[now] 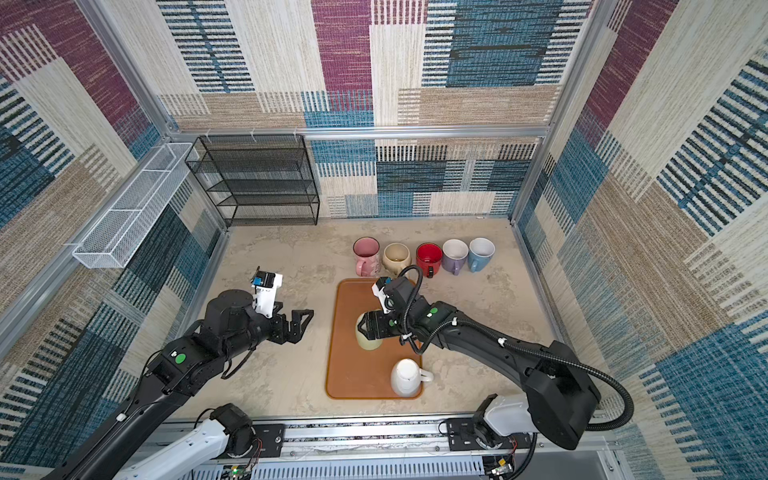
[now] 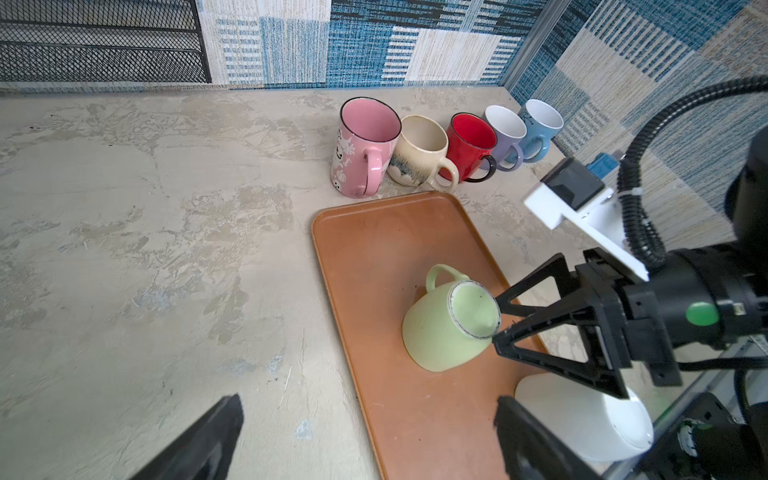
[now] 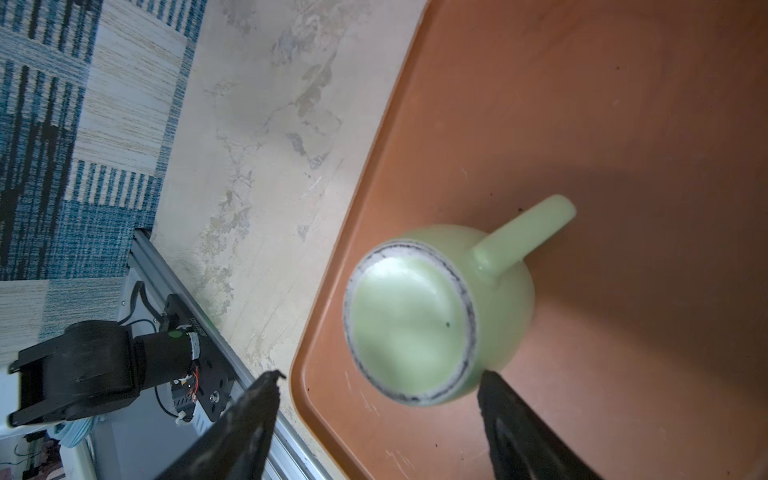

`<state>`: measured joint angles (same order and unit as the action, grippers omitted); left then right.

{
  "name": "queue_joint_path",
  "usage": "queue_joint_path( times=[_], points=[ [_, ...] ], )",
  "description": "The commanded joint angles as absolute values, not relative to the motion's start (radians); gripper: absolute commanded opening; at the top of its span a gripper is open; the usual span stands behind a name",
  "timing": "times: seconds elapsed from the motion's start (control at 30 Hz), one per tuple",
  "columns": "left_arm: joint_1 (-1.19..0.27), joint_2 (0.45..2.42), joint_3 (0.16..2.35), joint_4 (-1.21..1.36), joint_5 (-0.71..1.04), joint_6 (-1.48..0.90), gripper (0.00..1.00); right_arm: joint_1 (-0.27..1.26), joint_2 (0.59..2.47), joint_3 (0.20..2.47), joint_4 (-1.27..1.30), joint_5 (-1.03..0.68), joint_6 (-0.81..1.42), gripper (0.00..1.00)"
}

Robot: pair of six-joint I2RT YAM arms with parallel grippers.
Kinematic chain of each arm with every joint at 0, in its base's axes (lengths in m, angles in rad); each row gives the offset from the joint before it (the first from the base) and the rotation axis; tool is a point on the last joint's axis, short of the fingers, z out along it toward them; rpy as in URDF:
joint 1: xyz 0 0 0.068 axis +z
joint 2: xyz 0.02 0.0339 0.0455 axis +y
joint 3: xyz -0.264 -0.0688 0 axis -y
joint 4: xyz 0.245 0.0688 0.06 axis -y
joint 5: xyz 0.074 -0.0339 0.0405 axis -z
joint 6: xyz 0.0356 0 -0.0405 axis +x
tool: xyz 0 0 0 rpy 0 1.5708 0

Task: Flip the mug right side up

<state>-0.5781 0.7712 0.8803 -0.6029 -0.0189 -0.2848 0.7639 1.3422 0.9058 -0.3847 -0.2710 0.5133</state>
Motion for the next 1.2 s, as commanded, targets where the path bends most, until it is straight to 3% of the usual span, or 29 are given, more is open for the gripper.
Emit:
queue_joint_path(
  times=[0.0,0.1,0.23,0.43,0.73,1.17],
  points=[
    [-0.577,0.767,0.876,-0.596,-0.005,-0.249,0.99,0.763,1.322,0.956,-0.460,-0.202,0.454,0.78],
    [-0.577,0.771,0.879,-0.598,0.014,-0.236,0.93,0.749,1.354,1.040,-0.529,-0.152,0.406,0.70],
    [-0.580,0.775,0.892,-0.609,0.060,-0.224,0.66,0.727,1.479,1.217,-0.618,-0.108,0.330,0.43],
    [-0.589,0.779,0.851,-0.622,0.145,-0.284,0.43,0.715,1.712,1.495,-0.717,-0.122,0.232,0.20],
    [-0.690,0.800,0.733,-0.550,0.153,-0.375,0.37,0.716,1.911,1.634,-0.787,-0.168,0.163,0.10],
    [-0.815,1.010,0.662,-0.199,0.228,-0.452,0.35,0.716,1.909,1.520,-0.777,-0.088,0.170,0.06]
  ],
)
